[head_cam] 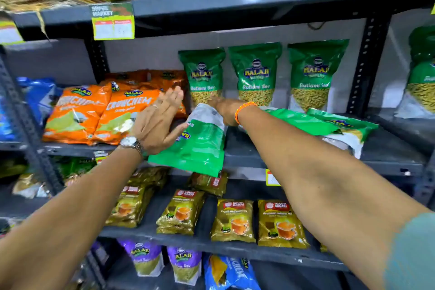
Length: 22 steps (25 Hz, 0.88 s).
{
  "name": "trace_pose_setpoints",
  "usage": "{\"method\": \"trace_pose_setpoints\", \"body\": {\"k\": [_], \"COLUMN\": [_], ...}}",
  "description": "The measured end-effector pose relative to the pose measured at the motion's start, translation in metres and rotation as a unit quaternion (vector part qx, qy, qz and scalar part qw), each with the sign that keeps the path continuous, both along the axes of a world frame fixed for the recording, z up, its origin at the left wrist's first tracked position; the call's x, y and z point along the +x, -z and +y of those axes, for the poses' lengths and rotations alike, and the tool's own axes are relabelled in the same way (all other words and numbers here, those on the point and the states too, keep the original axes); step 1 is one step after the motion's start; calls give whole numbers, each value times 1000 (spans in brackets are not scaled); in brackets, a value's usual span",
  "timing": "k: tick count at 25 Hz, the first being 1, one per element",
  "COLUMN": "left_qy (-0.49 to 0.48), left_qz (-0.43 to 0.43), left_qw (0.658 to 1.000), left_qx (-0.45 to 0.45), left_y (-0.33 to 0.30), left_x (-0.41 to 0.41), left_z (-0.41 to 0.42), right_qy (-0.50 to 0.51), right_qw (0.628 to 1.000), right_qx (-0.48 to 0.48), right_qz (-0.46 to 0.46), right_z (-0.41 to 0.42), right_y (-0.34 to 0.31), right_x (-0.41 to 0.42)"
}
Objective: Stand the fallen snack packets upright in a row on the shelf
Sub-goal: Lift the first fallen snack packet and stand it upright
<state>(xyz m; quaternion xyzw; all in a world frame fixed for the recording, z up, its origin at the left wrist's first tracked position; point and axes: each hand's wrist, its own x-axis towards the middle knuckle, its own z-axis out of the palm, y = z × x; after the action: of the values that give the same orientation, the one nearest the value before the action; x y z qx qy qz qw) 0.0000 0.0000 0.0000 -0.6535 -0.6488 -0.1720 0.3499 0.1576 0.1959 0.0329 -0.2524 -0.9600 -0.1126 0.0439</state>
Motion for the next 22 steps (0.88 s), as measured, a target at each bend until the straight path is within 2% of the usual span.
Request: {"method": "trace_pose_setpoints", "body": {"k": [4,6,10,13,16,19,20,22], "left_qy": [43,43,55,97,89,126,137,152], "left_qz": [69,66,-7,26,30,-19,-43,-86], "left_qw": [991,989,996,995,993,978,972,957], "left_qx": [-106,-127,-66,0,67,163,188,232], "left_y": [36,54,74,70,48,17,7,-13], "left_x": [0,-2,-8,-10,-10,-8,-8,-10], "left_z": [-26,-31,-27,-25,-20,-9,-5,7], "right_qy": [20,25,26,19,-3,18,2,51], "right_qw": [993,991,988,987,973,921,924,920], "right_qx": [-56,-67,-92,-117,-226,-385,-378,-350], "right_qz": [-99,-117,-118,-106,-55,49,60,170], "right_z": [2,3,3,1,6,-8,-2,15], "right_y": [6,11,6,5,10,12,17,11], "right_x": [-3,-6,-3,1,-8,-15,-17,-16]}}
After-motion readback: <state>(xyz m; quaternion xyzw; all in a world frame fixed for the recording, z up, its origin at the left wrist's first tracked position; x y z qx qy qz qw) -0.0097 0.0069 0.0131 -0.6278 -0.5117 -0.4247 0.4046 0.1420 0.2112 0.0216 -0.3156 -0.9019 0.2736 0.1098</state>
